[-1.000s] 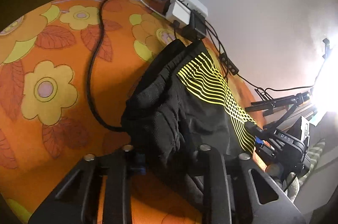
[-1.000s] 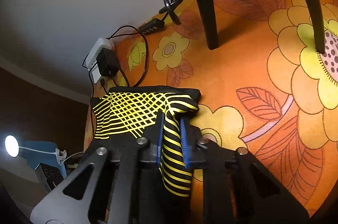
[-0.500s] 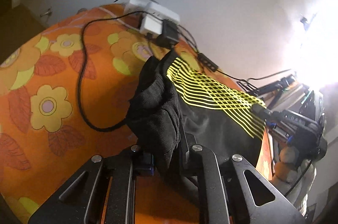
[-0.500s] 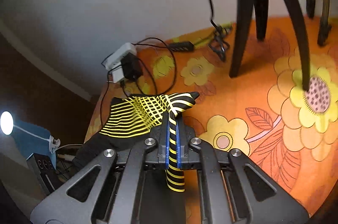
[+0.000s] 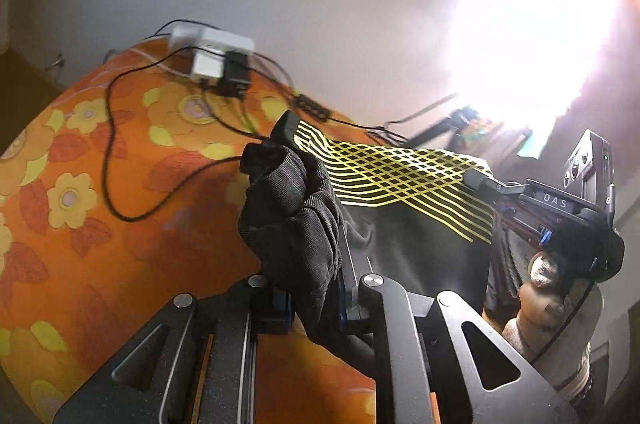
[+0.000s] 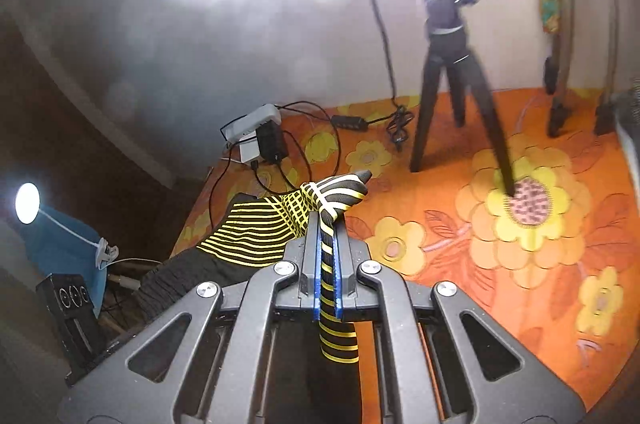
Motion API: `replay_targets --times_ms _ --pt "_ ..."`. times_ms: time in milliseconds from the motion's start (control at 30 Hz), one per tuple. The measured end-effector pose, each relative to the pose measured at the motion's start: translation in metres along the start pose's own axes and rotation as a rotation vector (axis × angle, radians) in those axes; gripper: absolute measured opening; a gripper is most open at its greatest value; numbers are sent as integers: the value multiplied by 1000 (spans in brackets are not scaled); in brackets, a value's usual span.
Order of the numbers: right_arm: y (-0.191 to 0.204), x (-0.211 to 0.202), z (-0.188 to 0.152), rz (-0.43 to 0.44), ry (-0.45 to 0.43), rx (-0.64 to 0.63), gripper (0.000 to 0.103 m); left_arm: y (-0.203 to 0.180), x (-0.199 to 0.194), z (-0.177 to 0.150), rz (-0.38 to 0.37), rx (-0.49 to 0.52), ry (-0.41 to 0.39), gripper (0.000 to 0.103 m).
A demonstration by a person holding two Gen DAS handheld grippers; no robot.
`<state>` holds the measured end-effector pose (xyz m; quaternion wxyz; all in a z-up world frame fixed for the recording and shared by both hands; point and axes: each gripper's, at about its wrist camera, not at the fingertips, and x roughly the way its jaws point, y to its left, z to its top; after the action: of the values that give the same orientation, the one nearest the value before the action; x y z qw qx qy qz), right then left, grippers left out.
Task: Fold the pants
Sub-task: 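Lift the folded pants with both grippers toward the clothes stack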
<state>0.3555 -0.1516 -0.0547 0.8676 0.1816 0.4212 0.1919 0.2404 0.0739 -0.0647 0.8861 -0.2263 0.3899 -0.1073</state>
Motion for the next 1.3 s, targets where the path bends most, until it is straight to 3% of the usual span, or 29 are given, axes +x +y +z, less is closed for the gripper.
replay_targets --times_ms 367,733,1033,1300 --pt "-31 -100 -8 -48 -75 -43 5 -86 -8 -26 -105 89 28 13" --pt "-114 -188 -21 -158 -160 -29 5 -193 26 -49 -253 187 52 13" --pt "-179 -238 10 -279 -218 -33 5 -277 71 -54 -326 257 43 13" --pt "-234 -266 58 -379 -271 -60 5 -341 114 -61 -377 313 17 13"
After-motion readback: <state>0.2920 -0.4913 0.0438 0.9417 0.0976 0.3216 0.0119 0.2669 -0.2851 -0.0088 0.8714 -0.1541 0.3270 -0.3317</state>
